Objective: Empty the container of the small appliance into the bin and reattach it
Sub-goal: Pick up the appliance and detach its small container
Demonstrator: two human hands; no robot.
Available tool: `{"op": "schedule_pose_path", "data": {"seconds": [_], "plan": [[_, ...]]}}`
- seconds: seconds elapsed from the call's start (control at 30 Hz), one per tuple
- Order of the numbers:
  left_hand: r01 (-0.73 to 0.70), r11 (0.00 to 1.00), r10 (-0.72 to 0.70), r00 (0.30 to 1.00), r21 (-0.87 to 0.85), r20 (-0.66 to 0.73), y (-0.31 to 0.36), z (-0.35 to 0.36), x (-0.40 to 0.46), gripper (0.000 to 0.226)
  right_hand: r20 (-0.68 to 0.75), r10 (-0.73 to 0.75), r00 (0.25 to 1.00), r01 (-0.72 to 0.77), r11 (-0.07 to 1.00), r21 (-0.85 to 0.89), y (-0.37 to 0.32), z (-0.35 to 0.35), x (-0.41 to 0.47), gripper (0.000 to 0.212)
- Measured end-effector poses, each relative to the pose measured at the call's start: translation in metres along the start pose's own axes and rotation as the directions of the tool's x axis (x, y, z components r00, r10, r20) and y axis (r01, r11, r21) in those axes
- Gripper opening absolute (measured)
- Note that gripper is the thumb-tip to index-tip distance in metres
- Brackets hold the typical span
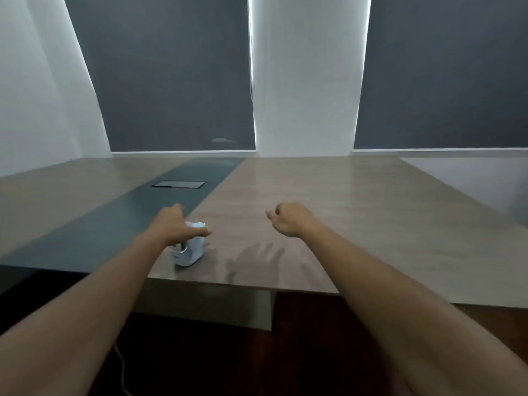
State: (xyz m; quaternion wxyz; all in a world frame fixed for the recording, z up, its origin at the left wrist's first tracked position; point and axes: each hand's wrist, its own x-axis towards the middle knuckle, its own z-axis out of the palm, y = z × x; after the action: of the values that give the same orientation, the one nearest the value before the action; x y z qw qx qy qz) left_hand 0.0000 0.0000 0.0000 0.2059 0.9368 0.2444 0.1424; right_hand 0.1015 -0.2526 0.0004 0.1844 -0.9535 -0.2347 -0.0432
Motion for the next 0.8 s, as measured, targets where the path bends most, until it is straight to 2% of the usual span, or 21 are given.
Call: {"op": "schedule_pose_path", "data": {"seconds": [0.13,0.27,0.33,0.4,0.47,0.57,0.67,0.73,0.8], "plan": [[0.087,0.982,-0.088,0.996,-0.168,0.001,-0.017,0.02,-0.008,0.108,0.0,-0.092,0.996,0.092,0.991,0.102,-0.018,0.018,-0.01,0.052],[0.187,0.95,-0.205,0.977,-0.252,-0.05,-0.025,0.035,-0.004,0.081,0.024,-0.079,0.997,0.068,0.951,0.303,-0.024,0.037,-0.01,0.048],[0.219,0.921,-0.247,0.968,-0.322,-0.046,-0.027,0.038,0.0,0.076,0.054,-0.078,0.996,0.051,0.92,0.389,-0.026,0.043,-0.013,0.044],[0.226,0.85,-0.254,0.967,-0.476,0.005,-0.023,0.042,0.006,0.068,0.079,-0.067,0.995,0.021,0.881,0.474,-0.026,0.047,-0.014,0.045],[0.217,0.728,-0.211,0.973,-0.65,0.088,-0.014,0.043,0.006,0.057,0.118,-0.028,0.993,-0.047,0.809,0.585,-0.024,0.049,-0.013,0.05],[0.198,0.621,-0.058,0.977,-0.759,0.207,0.005,0.047,0.005,0.048,0.269,0.002,0.963,-0.216,0.603,0.768,-0.017,0.047,-0.012,0.058],[0.179,0.606,0.083,0.955,-0.775,0.285,0.026,0.054,0.006,0.047,0.376,-0.014,0.926,-0.327,0.466,0.822,-0.005,0.045,-0.012,0.07],[0.17,0.612,0.142,0.937,-0.772,0.32,0.041,0.061,0.007,0.052,0.39,-0.032,0.92,-0.341,0.421,0.84,0.005,0.042,-0.011,0.072],[0.152,0.603,0.196,0.923,-0.783,0.33,0.057,0.067,0.005,0.048,0.377,-0.049,0.925,-0.328,0.399,0.856,0.016,0.04,-0.01,0.073]]}}
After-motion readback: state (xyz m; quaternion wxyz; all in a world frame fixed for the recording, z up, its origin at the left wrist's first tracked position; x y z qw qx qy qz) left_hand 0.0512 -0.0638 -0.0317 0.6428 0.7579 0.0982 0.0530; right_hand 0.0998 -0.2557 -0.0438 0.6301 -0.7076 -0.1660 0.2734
